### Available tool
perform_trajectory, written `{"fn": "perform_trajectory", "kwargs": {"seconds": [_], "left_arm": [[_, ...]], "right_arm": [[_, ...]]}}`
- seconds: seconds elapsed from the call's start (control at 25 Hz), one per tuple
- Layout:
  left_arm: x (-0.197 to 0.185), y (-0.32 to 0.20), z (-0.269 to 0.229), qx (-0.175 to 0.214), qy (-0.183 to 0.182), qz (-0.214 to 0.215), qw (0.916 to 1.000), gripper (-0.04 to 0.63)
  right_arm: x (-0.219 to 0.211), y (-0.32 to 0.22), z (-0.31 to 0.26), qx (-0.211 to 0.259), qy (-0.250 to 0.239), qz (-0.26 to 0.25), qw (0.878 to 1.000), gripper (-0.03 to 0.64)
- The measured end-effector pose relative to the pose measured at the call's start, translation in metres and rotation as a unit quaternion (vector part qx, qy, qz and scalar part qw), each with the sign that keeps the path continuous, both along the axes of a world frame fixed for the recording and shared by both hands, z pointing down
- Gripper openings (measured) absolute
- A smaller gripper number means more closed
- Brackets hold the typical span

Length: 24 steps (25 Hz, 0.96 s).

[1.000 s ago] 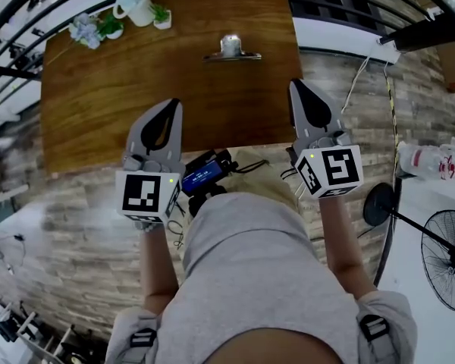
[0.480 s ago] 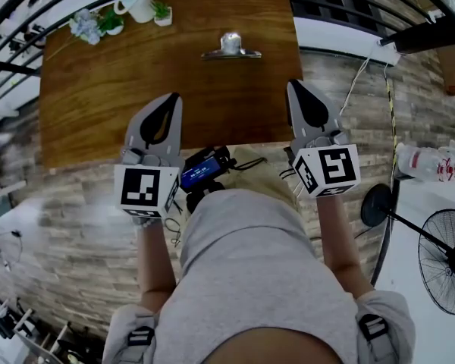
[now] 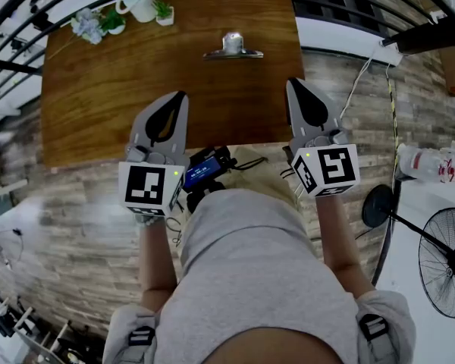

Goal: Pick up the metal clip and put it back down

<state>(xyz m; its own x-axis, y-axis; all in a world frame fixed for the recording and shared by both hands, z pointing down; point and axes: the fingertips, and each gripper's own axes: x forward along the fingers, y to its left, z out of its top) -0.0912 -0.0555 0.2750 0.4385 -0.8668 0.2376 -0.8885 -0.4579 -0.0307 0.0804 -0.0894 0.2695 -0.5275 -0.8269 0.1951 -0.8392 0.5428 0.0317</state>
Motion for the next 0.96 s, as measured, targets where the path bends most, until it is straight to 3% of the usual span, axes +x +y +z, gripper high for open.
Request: {"fn": "perform_trajectory", "kwargs": {"seconds": [0.96], "left_arm": [[0.012,-0.001,0.001,0.009,-0.006,0.005,0.9999,0.012]], "right_arm": [[0.005,-0.002,0.007,-0.008,-0.004,-0.004,1.000,0.002]]}}
